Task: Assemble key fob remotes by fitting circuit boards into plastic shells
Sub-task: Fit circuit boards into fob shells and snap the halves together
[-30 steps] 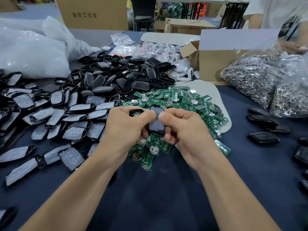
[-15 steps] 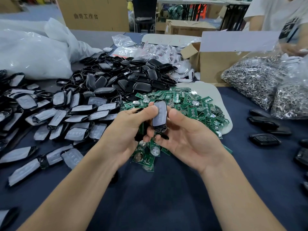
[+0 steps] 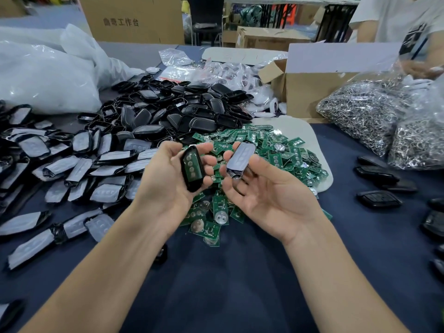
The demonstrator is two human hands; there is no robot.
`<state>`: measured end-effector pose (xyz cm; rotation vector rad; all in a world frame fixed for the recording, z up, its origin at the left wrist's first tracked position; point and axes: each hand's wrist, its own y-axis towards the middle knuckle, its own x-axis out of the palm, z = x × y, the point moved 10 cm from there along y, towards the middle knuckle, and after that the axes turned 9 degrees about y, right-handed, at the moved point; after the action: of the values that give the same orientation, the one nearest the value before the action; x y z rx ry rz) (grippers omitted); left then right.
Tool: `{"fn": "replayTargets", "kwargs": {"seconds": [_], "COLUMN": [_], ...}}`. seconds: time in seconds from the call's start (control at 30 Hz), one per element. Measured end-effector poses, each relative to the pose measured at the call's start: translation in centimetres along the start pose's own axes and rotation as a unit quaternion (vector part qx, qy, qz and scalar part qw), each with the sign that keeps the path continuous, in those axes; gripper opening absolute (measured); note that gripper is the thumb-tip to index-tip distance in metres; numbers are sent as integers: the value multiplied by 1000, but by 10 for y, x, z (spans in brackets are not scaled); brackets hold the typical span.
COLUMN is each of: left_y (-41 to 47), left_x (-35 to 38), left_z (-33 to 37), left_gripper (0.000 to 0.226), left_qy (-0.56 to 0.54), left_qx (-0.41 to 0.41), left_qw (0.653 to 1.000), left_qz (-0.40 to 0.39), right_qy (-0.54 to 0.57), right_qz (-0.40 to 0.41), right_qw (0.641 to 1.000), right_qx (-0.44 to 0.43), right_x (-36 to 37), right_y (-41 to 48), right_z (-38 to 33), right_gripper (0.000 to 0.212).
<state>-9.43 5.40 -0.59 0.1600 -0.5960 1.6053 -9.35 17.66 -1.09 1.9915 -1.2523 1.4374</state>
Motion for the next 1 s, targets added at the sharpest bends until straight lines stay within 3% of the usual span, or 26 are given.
{"fn": "replayTargets", "kwargs": {"seconds": [0.17,0.33,0.4,0.5,0.67,0.87,1.0], "left_y": [3,-1,-3,-6,-8,-5,-5], "left_x": [-5,-2,-4,-10,-3,8,9], "left_z": [6,12,15,22,21,14,13], "left_gripper": [37,29,33,18,23,36,34], "left_qy": [12,130,166,215,261,250,244], "left_qx": [27,53,75,126,162,130,139], "left_qw": [999,990,983,967,950,960,960], "left_qz": [29,-30,-10,56,49,-8,0], "right_qy": [20,-8,-59,-103,-148,-169,-177], "right_qz": [-6,-6,10,31,64,92,106], "right_qw": [1000,999,996,990,980,971,967], "right_qx": [-9,-50,-72,-96,-117,-140,-147], "right_x": [2,1,-1,-2,-4,-7,-9], "right_y": [-1,0,0,-1,-2,-5,-4], "right_z": [-5,-15,-20,-23,-21,-27,-27], "right_gripper": [28,35,34,34,44,43,40]}}
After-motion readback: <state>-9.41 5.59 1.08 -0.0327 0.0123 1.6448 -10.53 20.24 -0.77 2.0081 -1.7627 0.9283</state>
